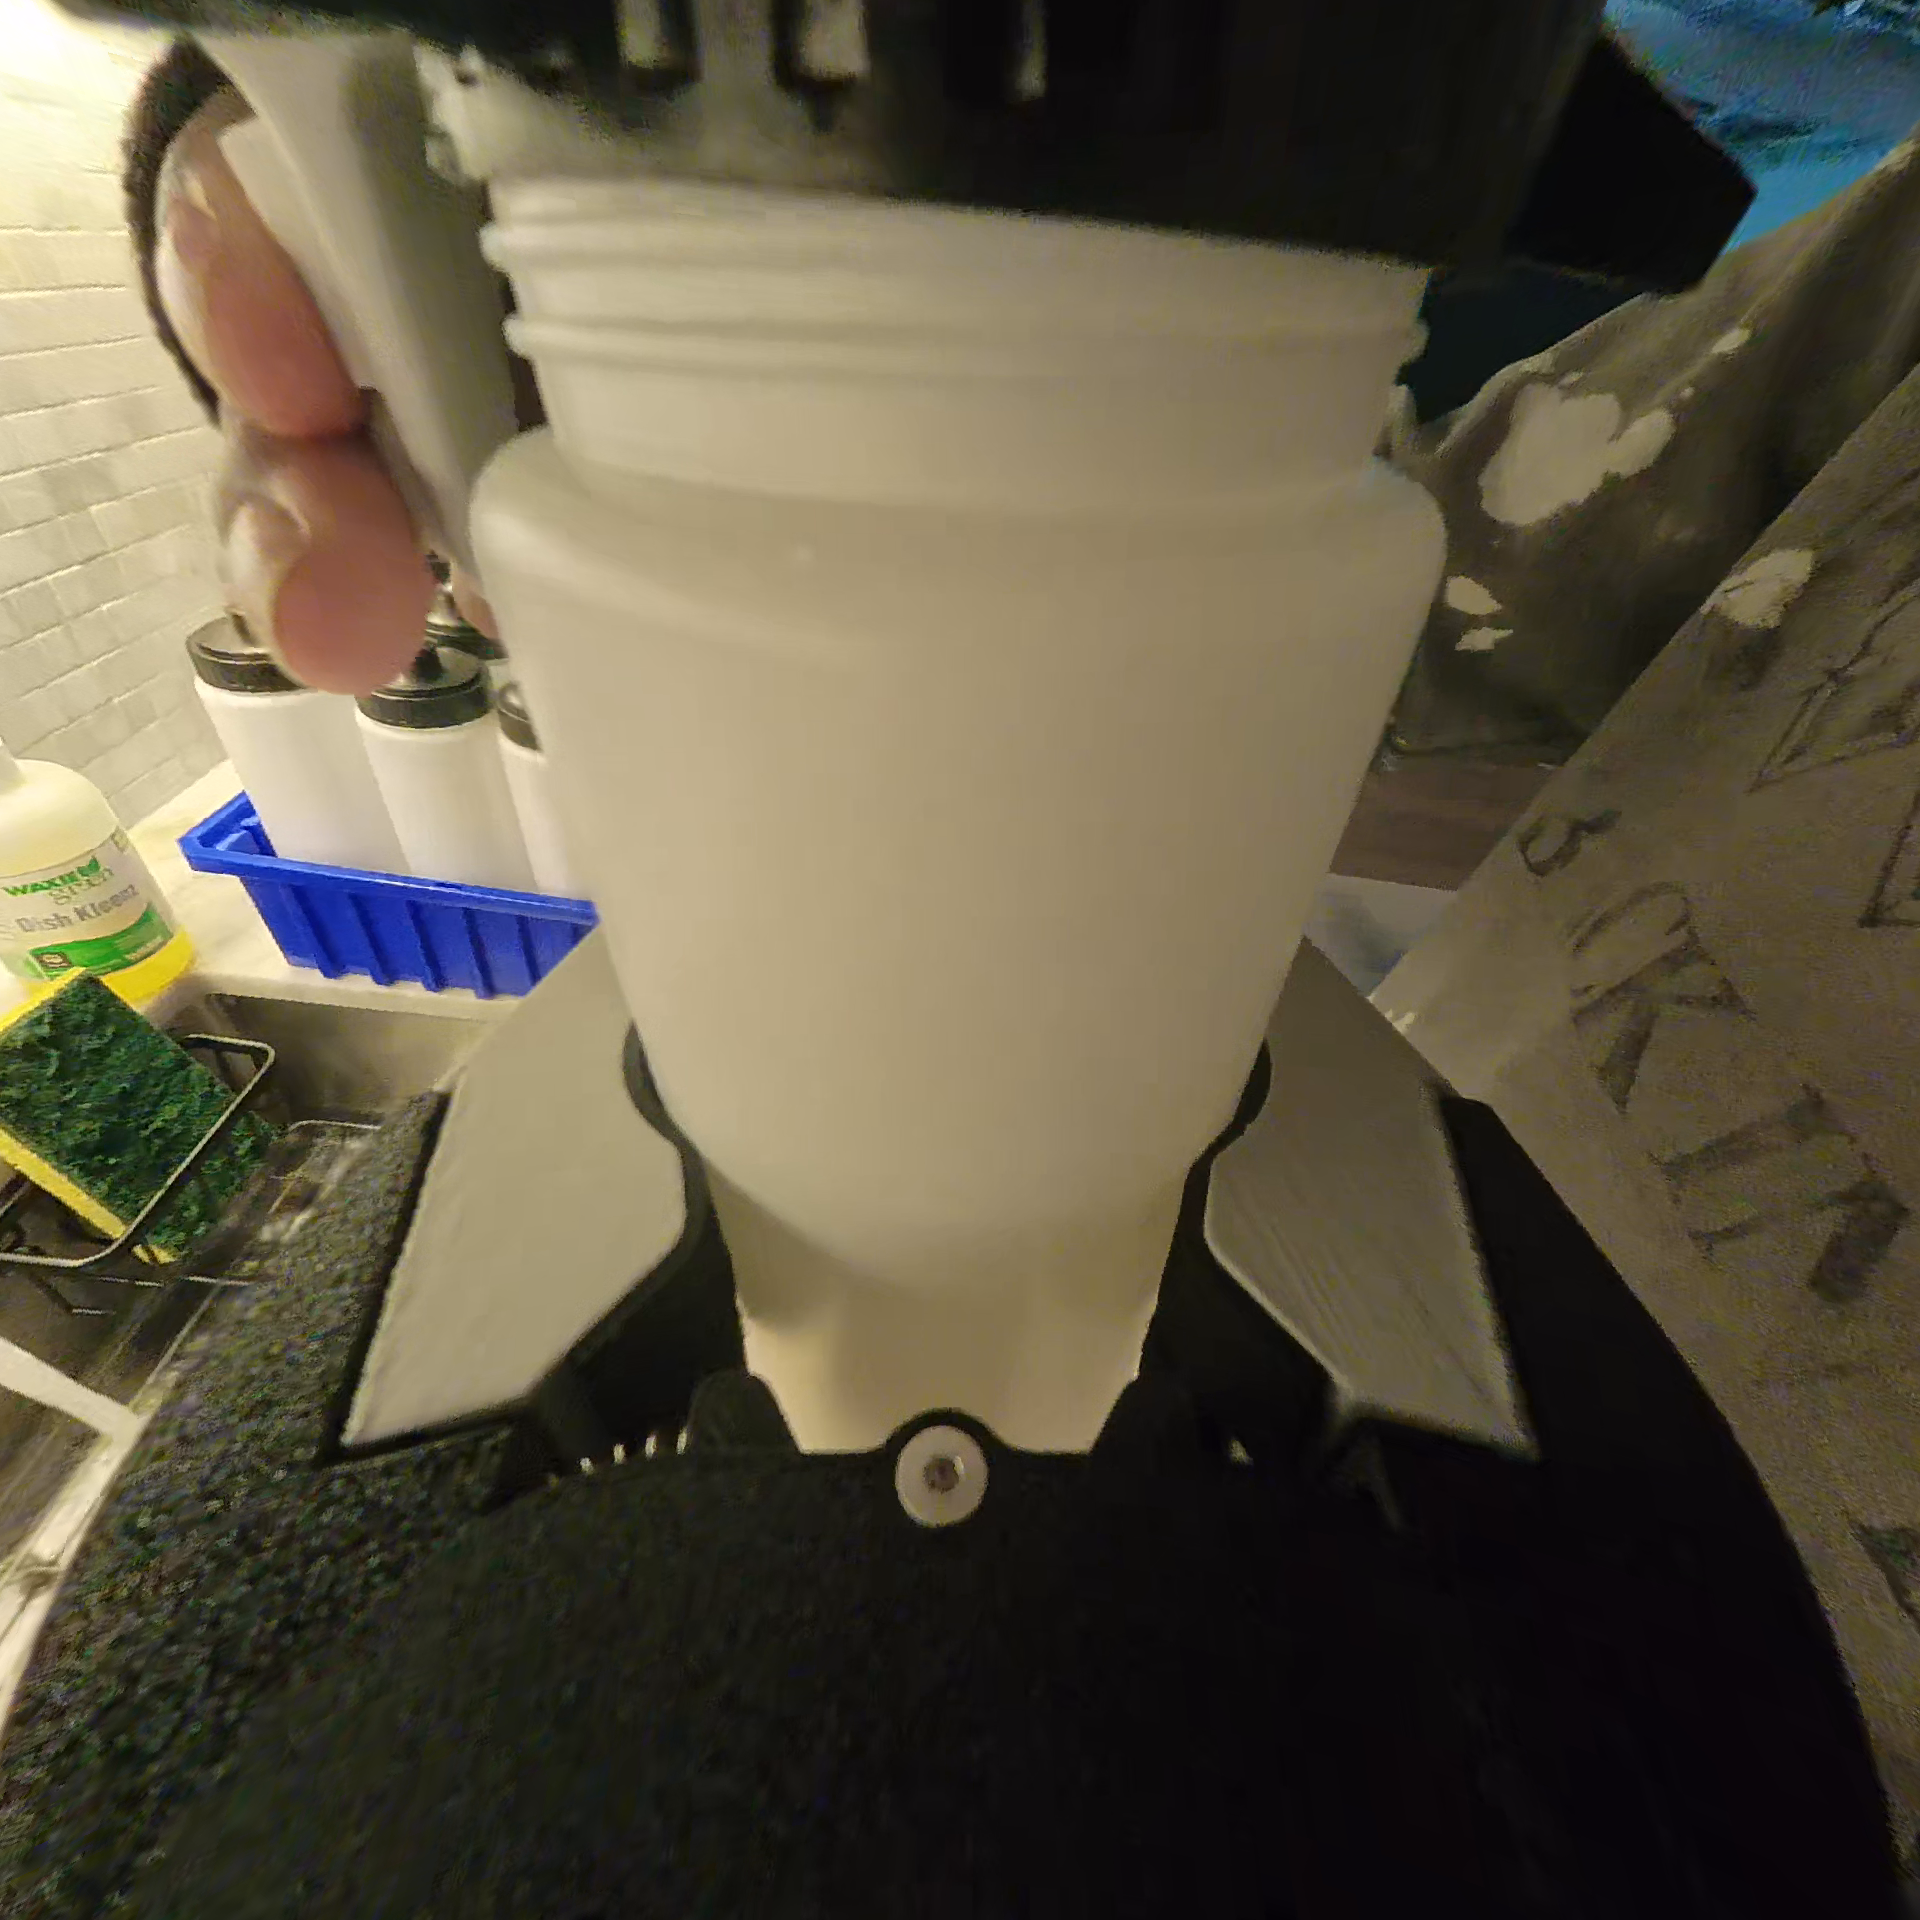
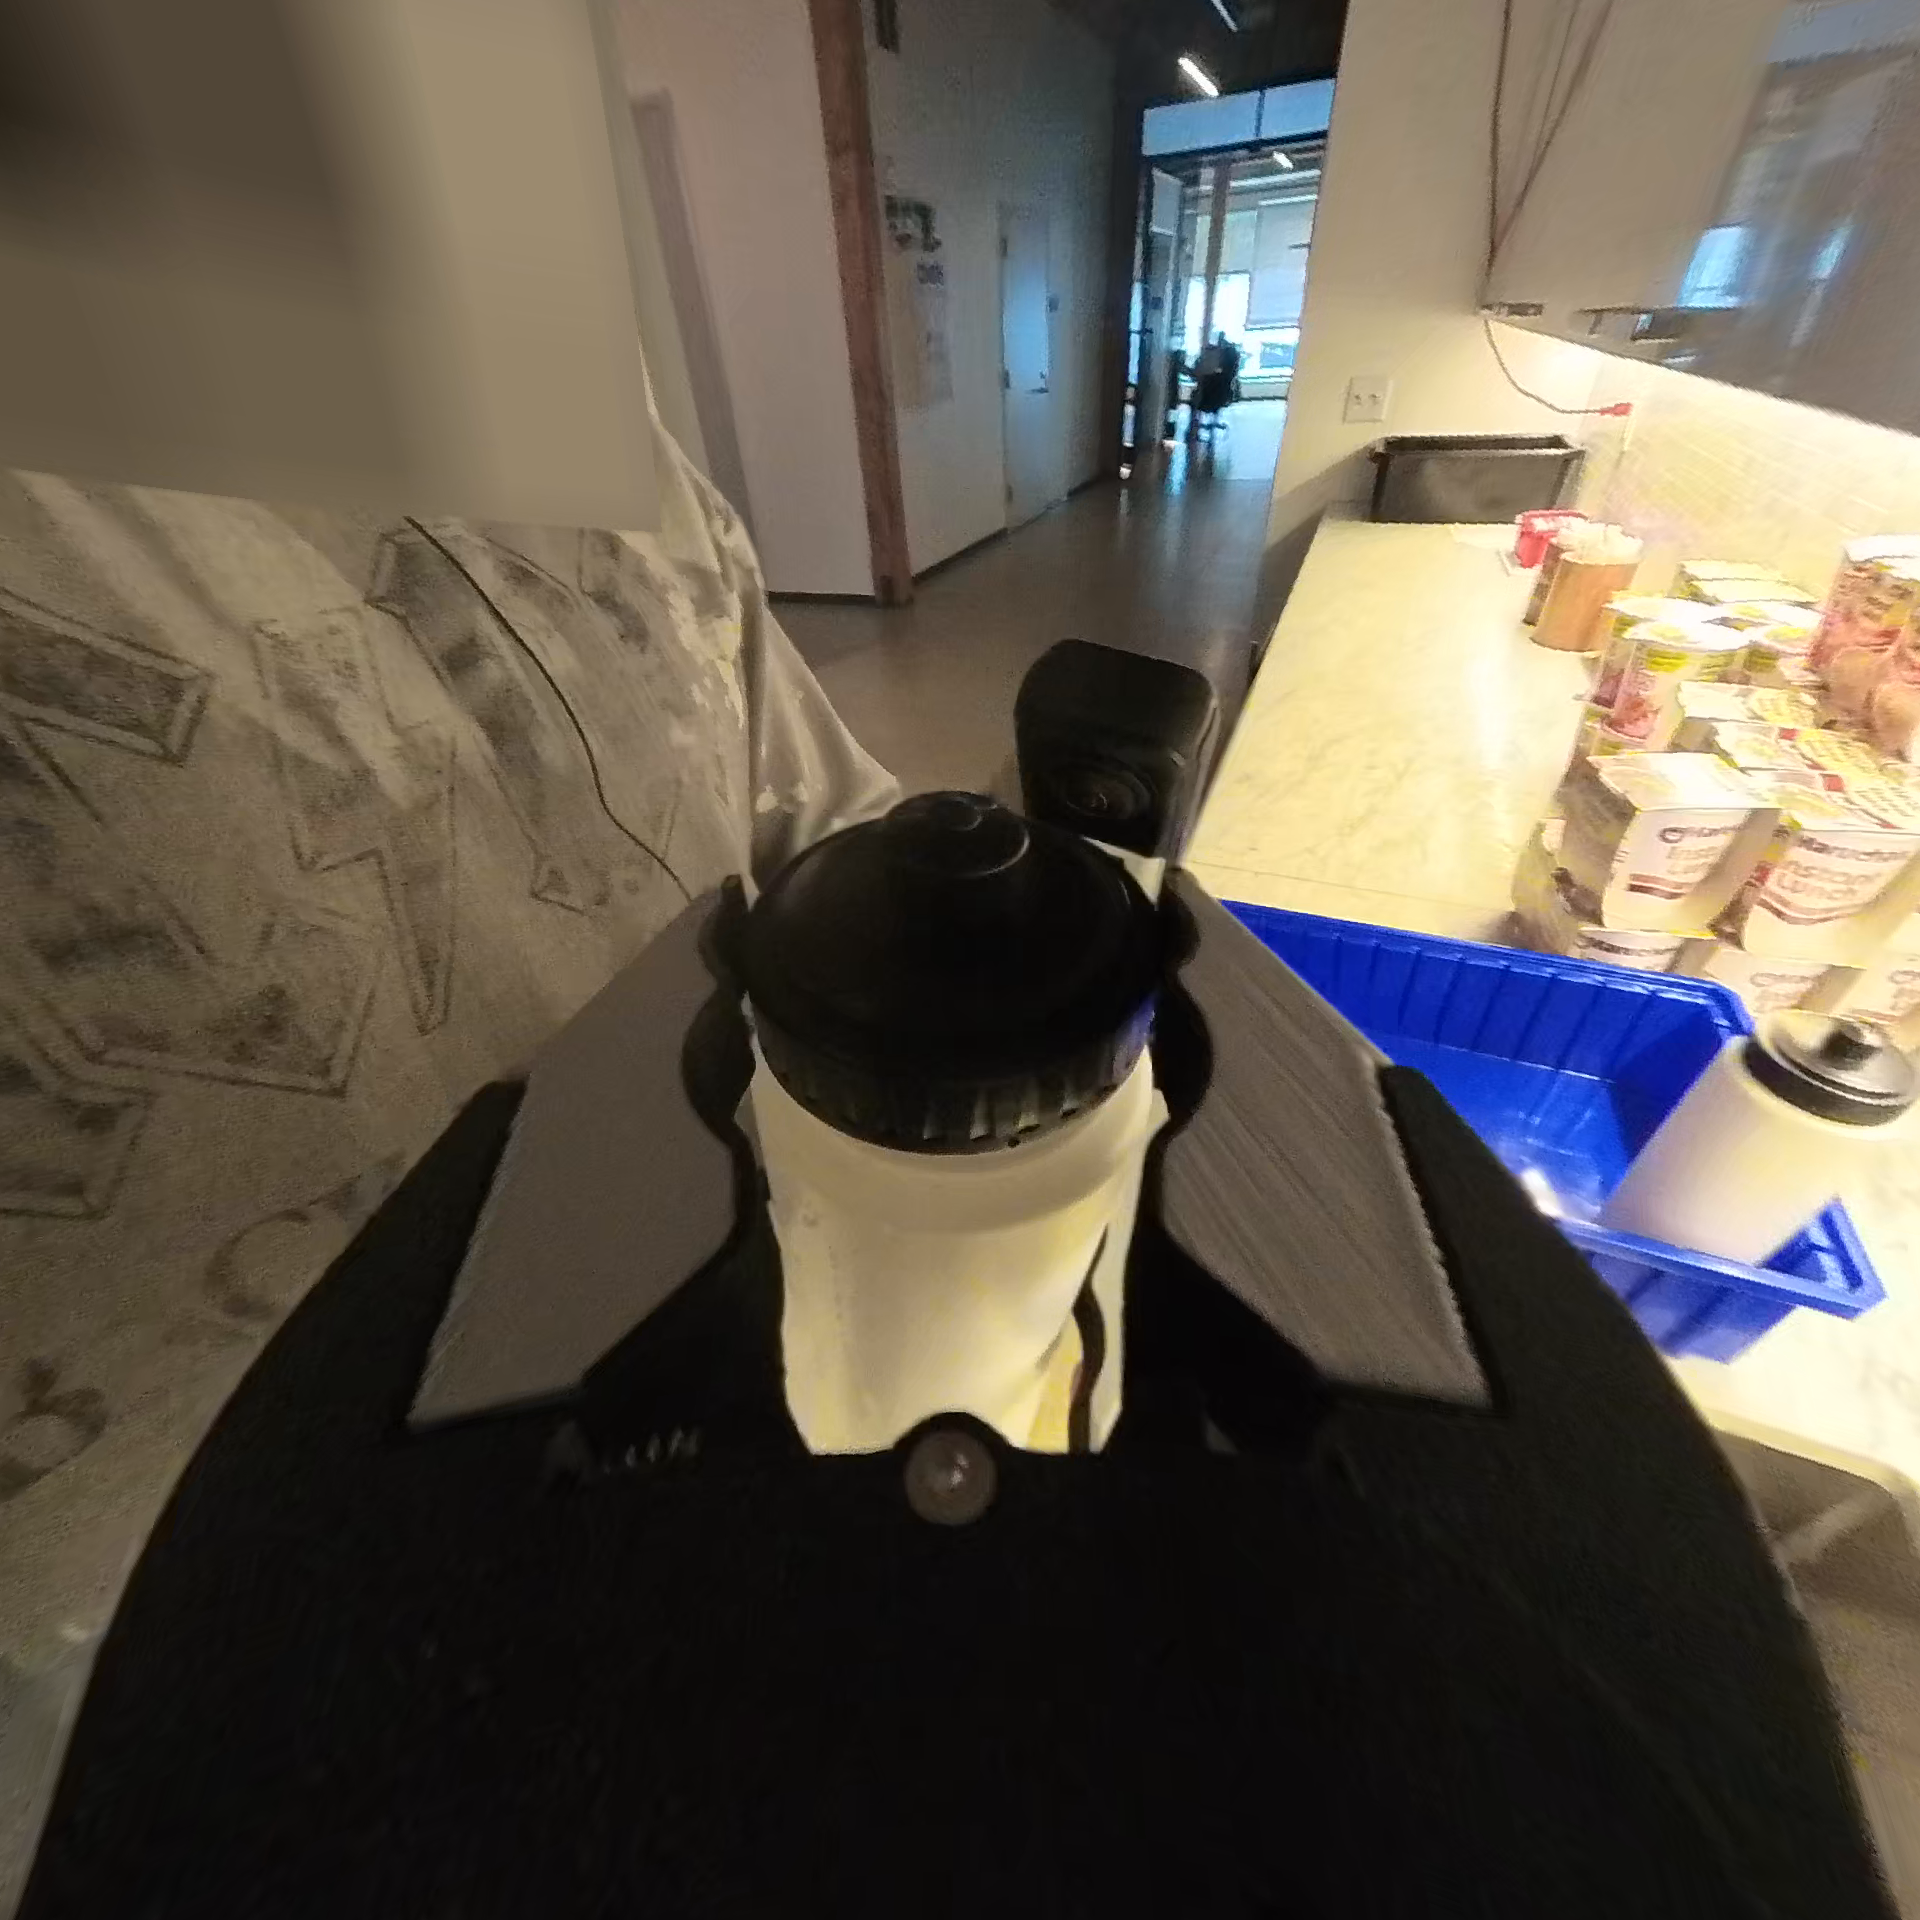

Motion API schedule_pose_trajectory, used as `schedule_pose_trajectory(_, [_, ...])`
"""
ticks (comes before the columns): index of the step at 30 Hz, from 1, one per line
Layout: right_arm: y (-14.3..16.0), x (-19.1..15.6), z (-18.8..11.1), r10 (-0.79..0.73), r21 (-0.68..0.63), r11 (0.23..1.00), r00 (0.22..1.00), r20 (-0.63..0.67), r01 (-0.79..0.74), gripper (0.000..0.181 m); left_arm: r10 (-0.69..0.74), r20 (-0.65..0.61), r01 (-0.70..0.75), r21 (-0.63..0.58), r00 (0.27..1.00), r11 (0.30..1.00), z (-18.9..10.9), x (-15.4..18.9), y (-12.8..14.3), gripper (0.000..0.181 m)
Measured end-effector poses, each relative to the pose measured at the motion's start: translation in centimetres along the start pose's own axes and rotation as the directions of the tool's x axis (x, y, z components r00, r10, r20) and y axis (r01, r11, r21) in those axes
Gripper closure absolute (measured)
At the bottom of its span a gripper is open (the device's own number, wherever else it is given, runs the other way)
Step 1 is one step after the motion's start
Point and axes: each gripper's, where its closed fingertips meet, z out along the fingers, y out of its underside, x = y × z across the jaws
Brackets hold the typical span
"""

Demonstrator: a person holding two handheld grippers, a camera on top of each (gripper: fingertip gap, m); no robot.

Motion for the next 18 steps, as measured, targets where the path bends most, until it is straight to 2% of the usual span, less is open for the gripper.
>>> schedule_pose_trajectory(3, [0.5, -0.3, 0.1, -0.025, -0.040, 0.999, 0.999, -0.031, 0.024, 0.104, 0.003, -0.009, -0.003, -0.009, 1.000, 1.000, 0.0, 0.3, 0.3, 0.079])
schedule_pose_trajectory(6, [1.0, 0.4, 0.1, 0.002, -0.136, 0.991, 0.995, -0.103, -0.016, 0.104, -0.025, -0.008, 0.025, -0.004, 1.000, 1.000, -0.1, 0.2, 0.5, 0.079])
schedule_pose_trajectory(9, [1.5, 1.3, 0.1, 0.050, -0.162, 0.983, 0.979, -0.199, -0.083, 0.103, 0.008, 0.093, -0.006, -0.021, 0.996, 1.000, -0.4, -1.1, 0.6, 0.079])
schedule_pose_trajectory(12, [2.2, 2.4, -0.3, 0.028, -0.177, 0.980, 0.942, -0.334, -0.092, 0.103, 0.047, 0.235, -0.035, -0.056, 0.971, 0.998, -0.9, -3.1, 1.1, 0.079])
schedule_pose_trajectory(15, [3.0, 4.3, -0.7, 0.045, -0.143, 0.980, 0.846, -0.531, -0.142, 0.103, 0.073, 0.396, -0.045, -0.079, 0.915, 0.996, -1.6, -5.5, 1.8, 0.079])
schedule_pose_trajectory(18, [3.6, 6.7, -1.2, 0.082, -0.015, 0.989, 0.630, -0.772, -0.147, 0.103, 0.067, 0.556, -0.038, -0.064, 0.828, 0.997, -2.7, -8.1, 2.4, 0.079])
